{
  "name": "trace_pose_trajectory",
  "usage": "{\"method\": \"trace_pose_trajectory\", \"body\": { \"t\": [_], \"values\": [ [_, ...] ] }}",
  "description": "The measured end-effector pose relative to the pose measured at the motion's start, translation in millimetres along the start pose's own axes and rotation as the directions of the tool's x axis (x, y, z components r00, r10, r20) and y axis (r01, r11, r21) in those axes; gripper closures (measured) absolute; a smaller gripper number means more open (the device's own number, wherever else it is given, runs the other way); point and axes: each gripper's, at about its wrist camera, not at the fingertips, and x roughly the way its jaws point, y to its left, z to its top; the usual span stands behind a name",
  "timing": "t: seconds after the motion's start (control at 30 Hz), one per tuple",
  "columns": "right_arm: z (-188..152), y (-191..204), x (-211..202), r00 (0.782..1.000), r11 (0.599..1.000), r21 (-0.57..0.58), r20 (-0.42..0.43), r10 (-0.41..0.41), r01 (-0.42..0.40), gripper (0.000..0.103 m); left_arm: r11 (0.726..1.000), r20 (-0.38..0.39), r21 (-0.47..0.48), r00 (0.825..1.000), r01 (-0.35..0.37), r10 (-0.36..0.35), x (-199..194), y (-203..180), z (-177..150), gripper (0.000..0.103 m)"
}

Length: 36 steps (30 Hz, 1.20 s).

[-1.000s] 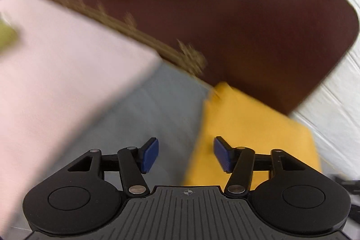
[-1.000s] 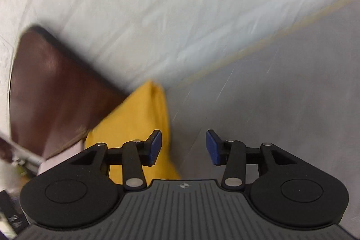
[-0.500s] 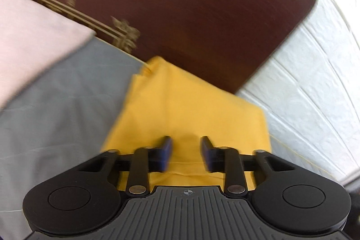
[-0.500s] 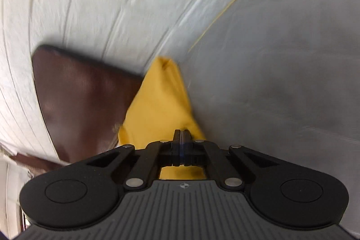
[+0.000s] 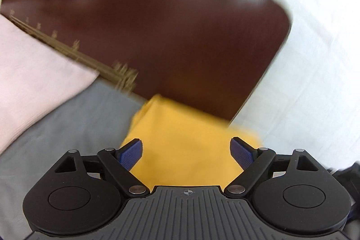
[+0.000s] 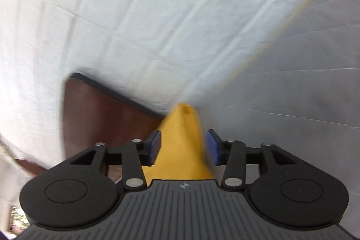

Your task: Fold clothes

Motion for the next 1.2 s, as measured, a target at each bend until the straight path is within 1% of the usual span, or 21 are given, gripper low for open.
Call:
{"method": "trace_pose_trajectory", "body": {
  "t": [0.03,0.07,0.13,0.17,0.2,0.23,0.3,0.33,0.4,0.43,0.5,0.57,0.67,0.7,0.77,0.9,0.97,1.03,1.1,1.13,1.2],
  "values": [
    [1,1,11,0.999,0.999,0.029,-0.025,0.043,-0.042,0.042,0.999,-0.002,-0.034,1.000,0.008,-0.008,7,2,3,0.005],
    [2,0,25,0.997,0.996,0.060,-0.047,0.064,-0.061,0.042,0.998,-0.033,-0.062,0.999,-0.003,0.001,19,4,4,0.005],
    [3,-6,55,0.995,0.997,0.077,-0.097,0.027,-0.020,0.040,0.993,-0.096,-0.115,0.995,-0.027,0.016,43,9,5,0.005],
    [3,-10,71,0.992,0.997,0.077,-0.123,-0.004,0.014,0.043,0.992,-0.110,-0.116,0.994,-0.040,0.027,51,12,4,0.009],
    [4,-16,79,0.991,0.994,0.087,-0.122,-0.050,0.061,0.079,0.994,-0.106,-0.093,0.993,-0.053,0.043,55,14,-1,0.009],
    [5,-26,77,0.992,0.989,0.118,-0.101,-0.075,0.087,0.101,0.997,-0.098,-0.060,0.994,-0.057,0.051,57,15,-4,0.009],
    [4,-42,64,0.995,0.984,0.160,-0.062,-0.074,0.083,0.103,0.997,-0.075,0.055,0.996,-0.053,0.057,56,9,-14,0.008],
    [2,-39,54,0.995,0.987,0.126,-0.034,-0.098,0.101,0.103,0.991,-0.063,0.119,0.996,-0.056,0.064,57,5,-19,0.006],
    [-4,-33,32,0.992,0.991,0.053,0.008,-0.123,0.122,0.087,0.974,-0.041,0.216,0.997,-0.061,0.072,55,-3,-28,0.005],
    [-7,-29,20,0.991,0.991,0.016,0.027,-0.132,0.131,0.065,0.974,-0.036,0.219,0.997,-0.060,0.069,50,-6,-29,0.004],
    [-14,-29,-7,0.992,0.993,-0.009,0.044,-0.116,0.116,0.050,0.974,-0.028,0.223,0.998,-0.041,0.049,36,-13,-34,0.004],
    [-20,-32,-33,0.994,0.995,-0.025,0.052,-0.094,0.095,0.038,0.974,-0.030,0.226,0.999,0.026,-0.020,10,-21,-43,0.004],
    [-26,-33,-59,0.995,0.994,-0.068,0.048,-0.088,0.091,0.032,0.965,-0.052,0.228,0.991,0.131,-0.122,-32,-31,-64,0.002],
    [-29,-34,-68,0.997,0.995,-0.063,0.030,-0.077,0.078,0.029,0.961,-0.074,0.218,0.985,0.169,-0.156,-47,-33,-74,0.001],
    [-38,-39,-89,0.999,0.999,-0.016,-0.027,-0.028,0.028,0.028,0.957,-0.130,0.164,0.967,0.239,-0.219,-78,-33,-98,0.000],
    [-65,-41,-145,0.995,0.999,0.029,-0.088,0.039,-0.036,0.023,0.959,-0.253,-0.057,0.925,0.278,-0.283,-129,-17,-154,0.000],
    [-83,-40,-180,0.994,0.998,0.041,-0.093,0.055,-0.051,0.022,0.953,-0.257,-0.087,0.917,0.291,-0.304,-159,-14,-179,0.000],
    [-104,-37,-215,0.995,0.996,0.042,-0.068,0.078,-0.076,0.022,0.946,-0.277,-0.112,0.904,0.305,-0.324,-195,-20,-200,0.000],
    [-125,-28,-254,0.993,0.992,0.027,-0.010,0.120,-0.119,0.022,0.920,-0.315,-0.177,0.866,0.349,-0.389,-227,-28,-216,0.000],
    [-135,-19,-276,0.987,0.987,0.011,0.023,0.162,-0.162,0.022,0.908,-0.320,-0.189,0.850,0.375,-0.418,-249,-34,-220,0.000],
    [-149,4,-320,0.963,0.966,-0.042,0.072,0.259,-0.257,0.022,0.889,-0.295,-0.148,0.839,0.433,-0.457,-301,-50,-218,0.000]
  ]
}}
